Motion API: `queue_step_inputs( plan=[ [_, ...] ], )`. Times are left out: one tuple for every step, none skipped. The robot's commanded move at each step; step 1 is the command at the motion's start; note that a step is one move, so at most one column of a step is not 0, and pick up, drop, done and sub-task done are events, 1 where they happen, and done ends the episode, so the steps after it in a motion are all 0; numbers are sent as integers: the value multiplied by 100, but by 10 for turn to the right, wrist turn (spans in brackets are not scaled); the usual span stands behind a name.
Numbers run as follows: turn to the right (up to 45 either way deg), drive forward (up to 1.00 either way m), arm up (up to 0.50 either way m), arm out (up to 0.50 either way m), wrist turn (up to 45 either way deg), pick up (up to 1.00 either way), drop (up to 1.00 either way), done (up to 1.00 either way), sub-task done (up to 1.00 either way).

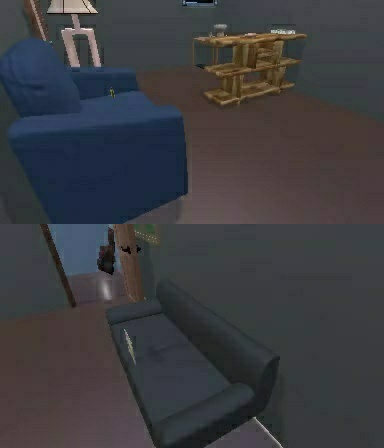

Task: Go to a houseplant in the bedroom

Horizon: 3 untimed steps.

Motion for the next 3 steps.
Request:
queue_step_inputs(
  plan=[
    [90, 0, 0, 0, 0, 0, 0, 0, 0],
    [0, 20, 0, 0, 0, 0, 0, 0, 0],
    [390, 0, 0, 0, 0, 0, 0, 0, 0]
  ],
)
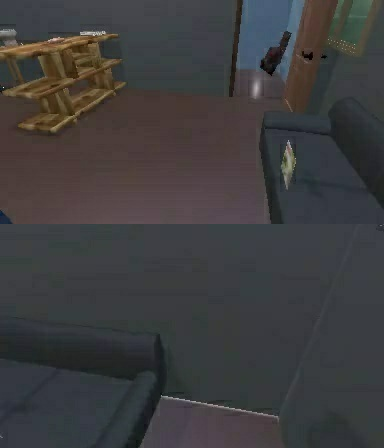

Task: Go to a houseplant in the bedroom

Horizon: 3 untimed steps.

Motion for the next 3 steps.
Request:
queue_step_inputs(
  plan=[
    [0, 100, 0, 0, 0, 0, 0, 0, 0],
    [120, 0, 0, 0, 0, 0, 0, 0, 0],
    [0, 100, 0, 0, 0, 0, 0, 0, 0]
  ],
)
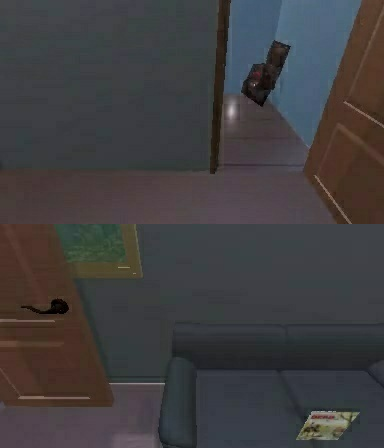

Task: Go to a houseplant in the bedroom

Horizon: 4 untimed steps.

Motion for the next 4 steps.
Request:
queue_step_inputs(
  plan=[
    [120, 0, 0, 0, 0, 0, 0, 0, 0],
    [0, 20, 0, 0, 0, 0, 0, 0, 0],
    [150, 0, 0, 0, 0, 0, 0, 0, 0],
    [0, 100, 0, 0, 0, 0, 0, 0, 0]
  ],
)
